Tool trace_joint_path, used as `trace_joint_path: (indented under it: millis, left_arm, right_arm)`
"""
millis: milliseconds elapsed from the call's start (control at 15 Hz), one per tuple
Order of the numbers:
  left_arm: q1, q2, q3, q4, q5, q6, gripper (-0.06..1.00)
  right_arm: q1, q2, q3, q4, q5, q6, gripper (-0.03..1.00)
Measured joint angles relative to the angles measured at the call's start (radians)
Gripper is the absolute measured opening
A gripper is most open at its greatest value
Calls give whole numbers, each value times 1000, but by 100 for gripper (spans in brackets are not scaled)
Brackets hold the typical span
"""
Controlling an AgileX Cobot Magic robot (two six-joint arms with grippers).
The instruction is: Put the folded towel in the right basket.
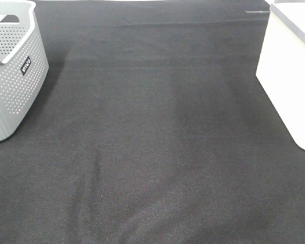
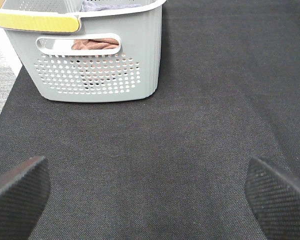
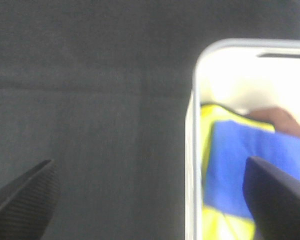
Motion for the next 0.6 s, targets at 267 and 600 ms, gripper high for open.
trace_joint_path:
  millis: [267,600]
  left_arm:
    - [0,0,0,0,0,0,99]
    - [0,0,0,0,0,0,99]
  right_arm:
    - [0,-402,559,-1,-8,53,97]
    - [0,-1008,1265,-2,-183,73,97]
